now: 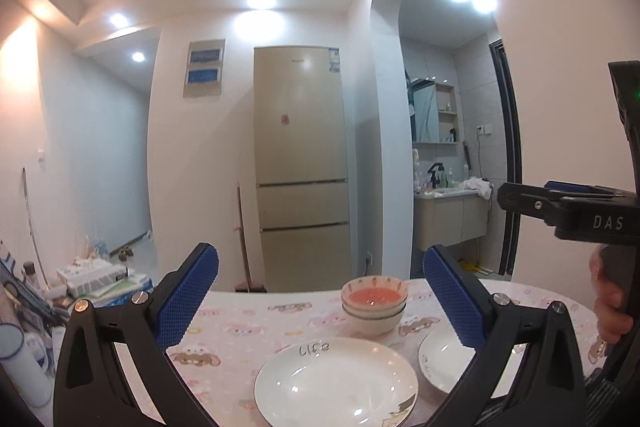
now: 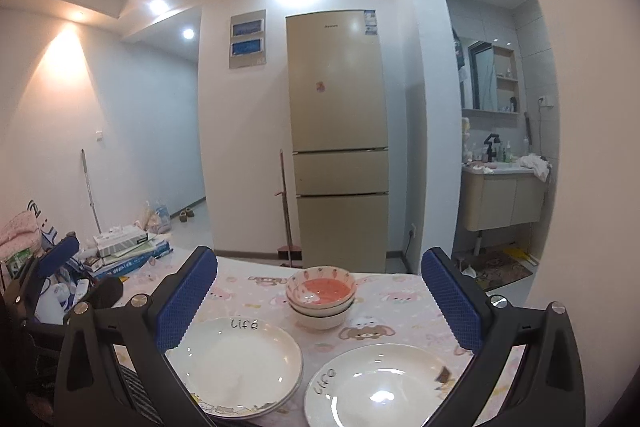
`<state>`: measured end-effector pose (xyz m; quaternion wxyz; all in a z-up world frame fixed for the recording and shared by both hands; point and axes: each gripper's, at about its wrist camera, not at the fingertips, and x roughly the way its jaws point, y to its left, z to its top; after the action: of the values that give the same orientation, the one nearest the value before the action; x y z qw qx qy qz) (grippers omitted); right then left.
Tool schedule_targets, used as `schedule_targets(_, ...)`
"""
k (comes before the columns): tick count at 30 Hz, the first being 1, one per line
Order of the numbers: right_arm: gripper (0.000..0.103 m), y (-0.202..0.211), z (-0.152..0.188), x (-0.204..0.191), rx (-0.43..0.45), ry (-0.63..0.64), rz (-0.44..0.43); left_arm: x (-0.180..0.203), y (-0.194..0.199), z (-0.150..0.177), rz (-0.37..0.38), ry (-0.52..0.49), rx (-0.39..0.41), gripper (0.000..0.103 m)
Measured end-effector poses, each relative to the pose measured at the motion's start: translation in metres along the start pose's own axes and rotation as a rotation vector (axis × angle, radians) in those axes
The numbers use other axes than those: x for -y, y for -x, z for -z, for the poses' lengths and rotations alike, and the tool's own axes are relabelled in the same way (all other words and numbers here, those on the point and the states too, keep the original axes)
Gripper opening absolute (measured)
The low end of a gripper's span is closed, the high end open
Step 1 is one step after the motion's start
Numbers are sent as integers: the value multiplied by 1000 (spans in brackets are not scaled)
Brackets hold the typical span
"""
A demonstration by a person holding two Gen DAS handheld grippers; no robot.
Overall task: Organize plates and bowls
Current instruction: 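Raise both grippers up and away from the stacked plates, then move both grippers toward the cat-printed white 'Life' plate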
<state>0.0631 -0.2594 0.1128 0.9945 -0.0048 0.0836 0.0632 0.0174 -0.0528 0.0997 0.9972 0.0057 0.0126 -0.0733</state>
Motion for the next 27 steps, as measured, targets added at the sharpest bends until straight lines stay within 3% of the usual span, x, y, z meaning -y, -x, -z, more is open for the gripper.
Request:
schedule_targets(5, 103, 33, -5, 30, 29, -14, 57, 13, 4, -15, 57, 40, 5, 102)
schedule_targets(15, 103, 69, -13, 80, -1, -52, 133, 44, -13, -30, 140, 104, -44, 102)
schedule_targets(23, 103, 65, 0, 86, -43, 39, 205, 67, -17, -23, 168, 106, -74, 102)
schedule_targets(27, 103, 45, 18, 98, -95, 11, 201, 77, -33, -7, 173, 79, -137, 102)
